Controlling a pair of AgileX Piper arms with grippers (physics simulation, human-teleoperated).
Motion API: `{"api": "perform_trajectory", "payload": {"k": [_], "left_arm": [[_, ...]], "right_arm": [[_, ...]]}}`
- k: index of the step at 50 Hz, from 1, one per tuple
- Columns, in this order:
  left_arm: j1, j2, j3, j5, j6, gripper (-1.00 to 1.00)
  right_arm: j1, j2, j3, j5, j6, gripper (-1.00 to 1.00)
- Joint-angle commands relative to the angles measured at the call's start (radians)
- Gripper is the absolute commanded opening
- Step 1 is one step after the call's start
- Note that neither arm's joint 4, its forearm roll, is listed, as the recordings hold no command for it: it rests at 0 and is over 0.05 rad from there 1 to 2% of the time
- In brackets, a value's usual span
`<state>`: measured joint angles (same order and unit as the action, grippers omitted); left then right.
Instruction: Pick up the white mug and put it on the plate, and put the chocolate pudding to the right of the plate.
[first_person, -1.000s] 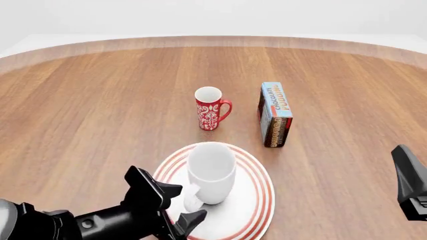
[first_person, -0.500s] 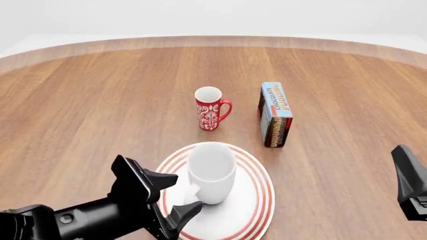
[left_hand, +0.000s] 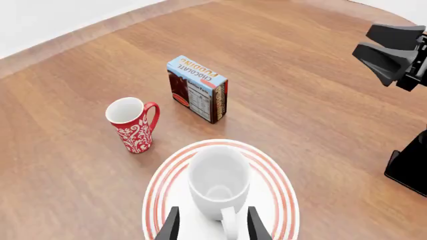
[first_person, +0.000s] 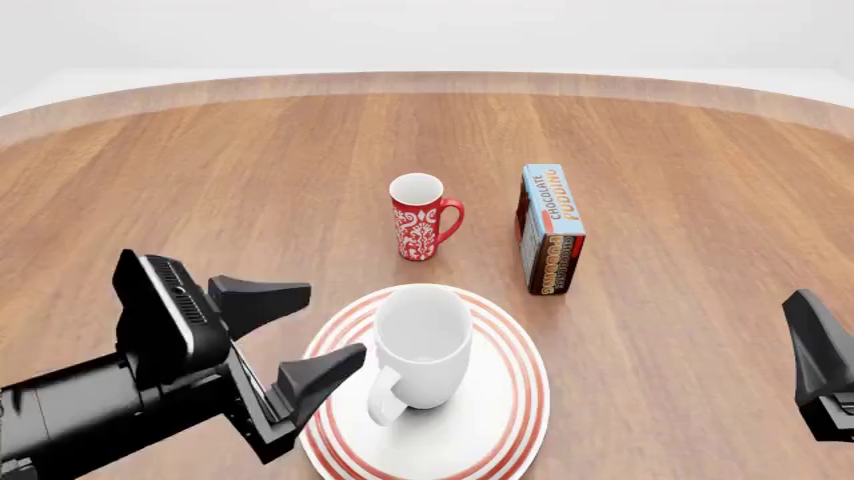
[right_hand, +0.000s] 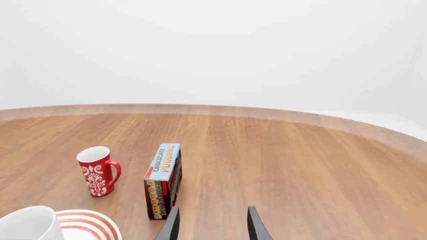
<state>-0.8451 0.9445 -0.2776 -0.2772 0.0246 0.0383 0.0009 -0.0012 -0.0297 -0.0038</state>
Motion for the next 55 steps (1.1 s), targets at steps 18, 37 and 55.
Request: {"api": "perform_trajectory", "payload": {"k": [18,37,55], "left_arm": [[0.300,-0.501,-0.065,0.288,0.112,1.00],[0.616,-0.701,0.038,0.244,0.071,1.00],[0.773,-0.740,0.190,0.110,0.029,1.00]], "right_arm": [[0.010,0.000,-0.002,-0.002,-0.014,1.00],[0.009,-0.001,-0.002,-0.002,-0.016,1.00],[0.009,-0.001,-0.002,-0.003,-0.017,1.00]]}}
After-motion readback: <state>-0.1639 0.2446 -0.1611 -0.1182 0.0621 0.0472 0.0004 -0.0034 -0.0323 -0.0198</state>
